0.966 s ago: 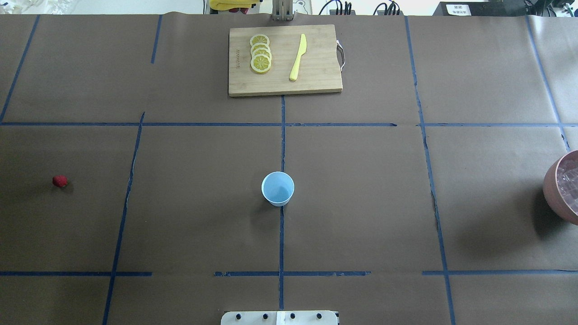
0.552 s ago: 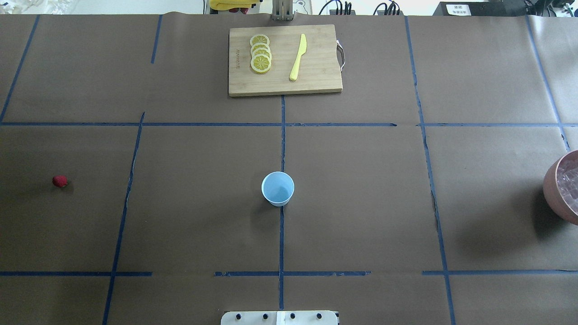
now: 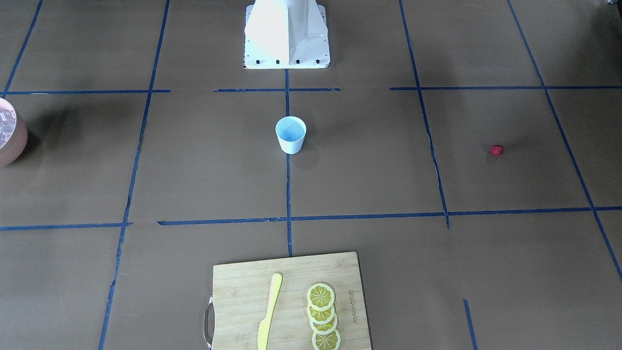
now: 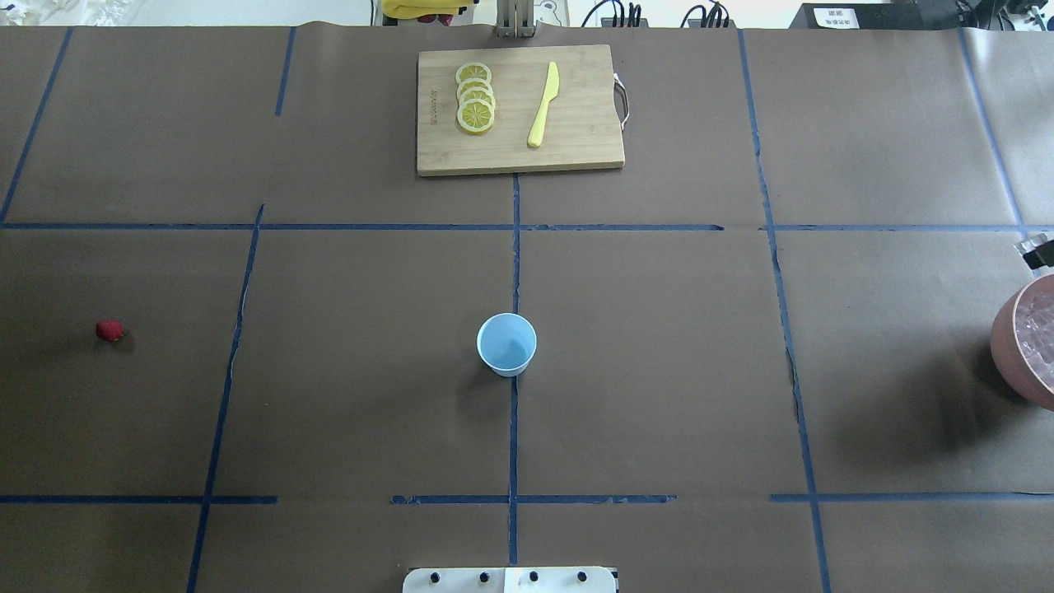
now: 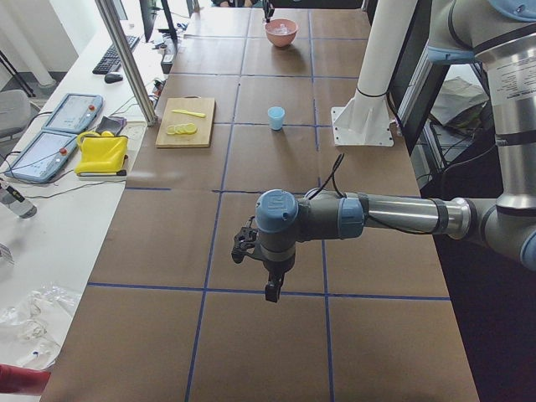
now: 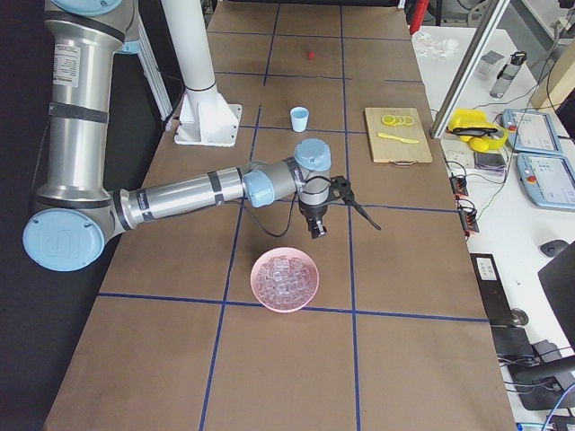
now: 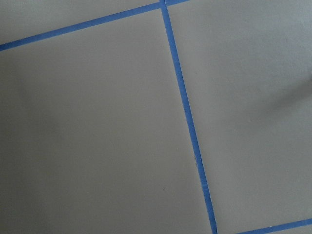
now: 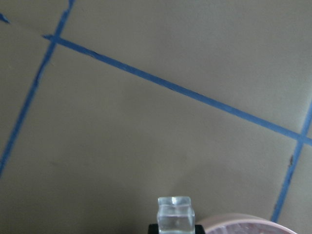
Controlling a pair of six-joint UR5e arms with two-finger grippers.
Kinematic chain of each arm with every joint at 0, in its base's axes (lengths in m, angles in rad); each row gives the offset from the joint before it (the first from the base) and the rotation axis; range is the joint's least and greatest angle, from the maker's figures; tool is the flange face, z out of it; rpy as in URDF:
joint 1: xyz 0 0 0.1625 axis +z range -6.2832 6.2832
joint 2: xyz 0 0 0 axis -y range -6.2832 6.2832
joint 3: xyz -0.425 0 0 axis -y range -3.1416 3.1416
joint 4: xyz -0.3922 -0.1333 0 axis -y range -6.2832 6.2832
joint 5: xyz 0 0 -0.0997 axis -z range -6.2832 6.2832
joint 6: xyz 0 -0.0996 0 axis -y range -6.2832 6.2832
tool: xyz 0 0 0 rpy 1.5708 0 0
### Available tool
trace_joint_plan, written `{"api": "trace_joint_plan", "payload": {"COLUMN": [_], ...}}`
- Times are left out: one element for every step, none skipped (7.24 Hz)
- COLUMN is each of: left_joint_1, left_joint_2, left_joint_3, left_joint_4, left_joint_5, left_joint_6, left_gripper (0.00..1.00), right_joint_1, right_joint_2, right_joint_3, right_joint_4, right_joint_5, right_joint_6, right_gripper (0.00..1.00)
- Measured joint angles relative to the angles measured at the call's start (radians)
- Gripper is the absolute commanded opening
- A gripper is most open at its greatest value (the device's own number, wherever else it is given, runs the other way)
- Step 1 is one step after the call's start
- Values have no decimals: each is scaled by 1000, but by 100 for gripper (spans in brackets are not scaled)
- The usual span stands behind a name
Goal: Put ice and strawberries in cup
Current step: 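Carry the ice cube with the right gripper over the blue cup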
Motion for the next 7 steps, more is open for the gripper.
{"api": "trace_joint_plan", "payload": {"left_joint_1": [0, 0, 0, 0, 0, 0, 0], "left_joint_2": [0, 0, 0, 0, 0, 0, 0], "left_joint_3": [0, -1, -1, -1, 0, 0, 1], "left_joint_4": [0, 0, 0, -1, -1, -1, 0], "left_joint_5": [-1, -1, -2, -2, -2, -2, -2], "left_joint_6": [0, 0, 0, 0, 0, 0, 0], "left_gripper": [100, 100, 100, 100, 100, 100, 100], "right_joint_1": [-60, -146, -252, -362, -471, -563, -639], "right_joint_2": [55, 128, 211, 292, 385, 499, 621], "right_joint_3": [43, 66, 74, 74, 67, 42, -12], "right_joint_4": [-13, -19, -21, -30, -75, -155, -223], "right_joint_5": [-1, -14, -50, -109, -185, -263, -333], "right_joint_6": [151, 327, 499, 640, 754, 844, 933], "right_gripper": [0, 0, 0, 0, 0, 0, 0]}}
